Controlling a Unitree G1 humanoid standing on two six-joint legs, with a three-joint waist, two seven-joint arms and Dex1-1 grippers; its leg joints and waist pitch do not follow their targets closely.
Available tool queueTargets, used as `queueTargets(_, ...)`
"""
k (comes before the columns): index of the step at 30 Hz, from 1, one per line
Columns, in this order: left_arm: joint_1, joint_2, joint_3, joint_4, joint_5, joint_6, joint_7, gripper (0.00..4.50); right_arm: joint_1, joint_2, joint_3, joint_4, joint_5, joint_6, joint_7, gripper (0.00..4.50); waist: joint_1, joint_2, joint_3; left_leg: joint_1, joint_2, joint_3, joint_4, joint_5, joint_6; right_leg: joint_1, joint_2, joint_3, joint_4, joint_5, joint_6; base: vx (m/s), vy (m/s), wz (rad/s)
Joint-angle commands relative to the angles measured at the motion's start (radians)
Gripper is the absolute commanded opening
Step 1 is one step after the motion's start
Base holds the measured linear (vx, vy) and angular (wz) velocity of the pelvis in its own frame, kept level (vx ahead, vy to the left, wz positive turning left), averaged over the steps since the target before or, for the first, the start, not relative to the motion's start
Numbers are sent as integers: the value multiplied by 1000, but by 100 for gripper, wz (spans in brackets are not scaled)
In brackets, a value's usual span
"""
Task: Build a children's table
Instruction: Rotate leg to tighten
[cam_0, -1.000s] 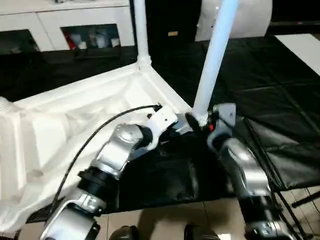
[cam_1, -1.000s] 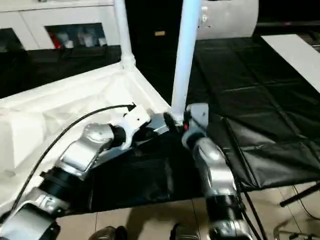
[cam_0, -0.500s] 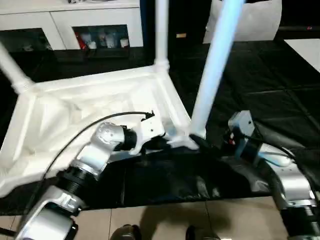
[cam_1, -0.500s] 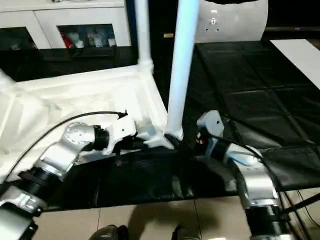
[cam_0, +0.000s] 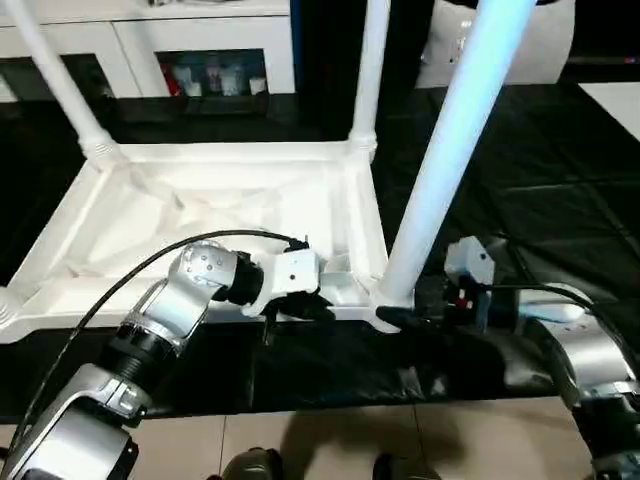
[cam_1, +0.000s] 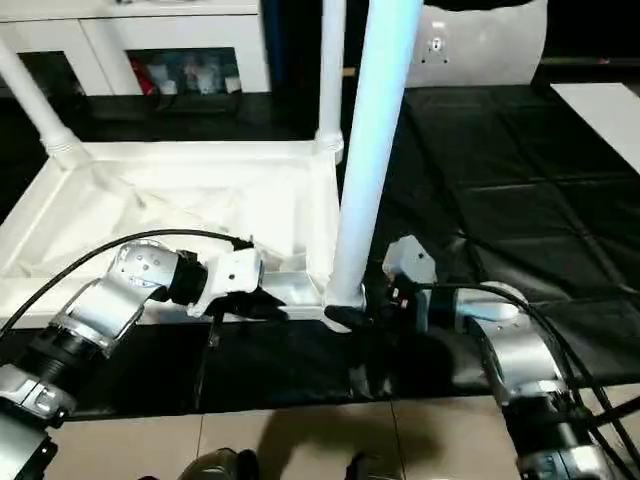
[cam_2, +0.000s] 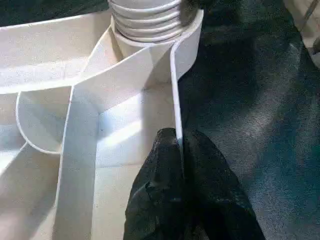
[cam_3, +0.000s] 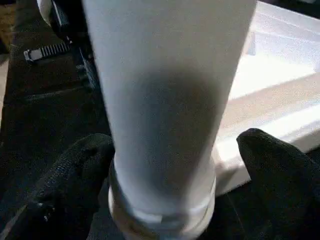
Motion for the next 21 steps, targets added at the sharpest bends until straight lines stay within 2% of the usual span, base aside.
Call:
queueTargets(1, -24, 0, -33, -11, 10, -34, -39, 0, -19, 3, 11, 0, 21, 41, 34, 441, -2, -11, -85, 31, 54, -21, -68, -221, 86, 48, -58, 36, -58, -270, -235, 0, 0, 0)
queueTargets(2, -24, -1, -32, -10, 11, -36, -41, 0, -24, 7, 11, 5, 28, 48, 38, 416, -1, -10, -85, 32, 54, -21, -68, -221, 89, 48, -58, 35, -58, -265, -239, 0, 0, 0)
queueTargets(5, -24, 0, -33, -7, 11, -38, -43, 0, -28, 10, 13, 12, 34, 54, 46, 402, 0, -11, -86, 31, 55, -22, -68, -216, 89, 49, -58, 34, -56, -257, -241, 0, 0, 0)
queueTargets(8, -23, 2, -34, -4, 9, -41, -47, 0, -34, 10, 21, 29, 32, 50, 59, 364, 0, -11, -85, 30, 54, -22, -68, -222, 84, 49, -60, 34, -57, -268, -242, 0, 0, 0)
queueTargets(11, -21, 3, -33, -7, 9, -40, -49, 0, -34, 8, 24, 28, 35, 56, 62, 353, -1, -12, -84, 30, 54, -22, -69, -226, 80, 50, -59, 34, -58, -278, -238, 0, 0, 0)
queueTargets(13, -19, 5, -33, -9, 9, -39, -51, 0, -32, 7, 25, 25, 33, 64, 69, 316, -1, -13, -83, 31, 55, -22, -70, -229, 79, 48, -59, 34, -59, -287, -235, 0, 0, 0)
queueTargets(15, -17, 6, -33, -10, 9, -38, -51, 0, -30, 6, 27, 25, 31, 65, 73, 316, 0, -12, -84, 31, 55, -23, -70, -228, 78, 49, -60, 34, -59, -292, -233, 0, 0, 0)
queueTargets(17, -16, 7, -33, -10, 9, -39, -51, 0, -29, 4, 30, 25, 28, 64, 75, 286, 0, -11, -84, 31, 54, -22, -69, -227, 78, 48, -60, 34, -59, -285, -234, 0, 0, 0)
queueTargets(21, -16, 8, -33, -10, 9, -39, -51, 0, -29, 5, 31, 26, 30, 66, 78, 274, -1, -11, -83, 31, 55, -23, -70, -232, 76, 48, -60, 33, -60, -295, -233, 0, 0, 0)
